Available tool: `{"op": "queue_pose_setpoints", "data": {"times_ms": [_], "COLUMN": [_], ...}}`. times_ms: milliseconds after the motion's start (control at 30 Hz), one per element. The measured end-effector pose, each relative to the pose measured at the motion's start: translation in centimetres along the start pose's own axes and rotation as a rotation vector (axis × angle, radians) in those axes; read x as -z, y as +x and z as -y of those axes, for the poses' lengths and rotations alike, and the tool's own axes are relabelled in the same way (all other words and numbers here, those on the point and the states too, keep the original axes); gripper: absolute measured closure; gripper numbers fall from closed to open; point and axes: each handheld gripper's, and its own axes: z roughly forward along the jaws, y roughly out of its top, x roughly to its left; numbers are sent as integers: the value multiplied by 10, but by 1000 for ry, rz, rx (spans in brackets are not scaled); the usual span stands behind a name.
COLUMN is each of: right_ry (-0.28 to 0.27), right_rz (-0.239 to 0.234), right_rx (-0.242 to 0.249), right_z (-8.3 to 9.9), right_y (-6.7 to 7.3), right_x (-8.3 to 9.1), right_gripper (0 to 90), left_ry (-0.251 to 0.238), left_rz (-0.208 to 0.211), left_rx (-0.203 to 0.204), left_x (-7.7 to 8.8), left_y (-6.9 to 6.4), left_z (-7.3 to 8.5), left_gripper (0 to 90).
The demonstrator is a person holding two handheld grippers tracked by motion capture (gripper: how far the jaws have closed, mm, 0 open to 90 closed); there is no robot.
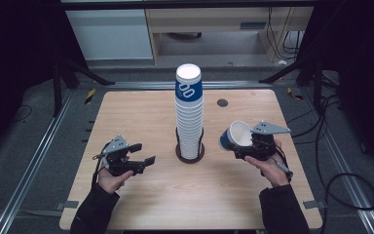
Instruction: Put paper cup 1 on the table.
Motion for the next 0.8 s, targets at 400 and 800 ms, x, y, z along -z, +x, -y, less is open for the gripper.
{"op": "queue_pose_setpoints", "data": {"times_ms": [400,800], "right_ry": [100,187], "right_rz": [205,244], "right_rx": [-37,-3], "right_z": [11,5], "right_y": [-37,-49], "right_x": [-8,-50], "right_gripper": [202,200], "left_ry": [6,16], "left_rz": [-58,-77], "left_rx": [11,15], "left_x": [2,1], "left_y": [10,16], "left_z": [1,2], "left_gripper": [196,195]}}
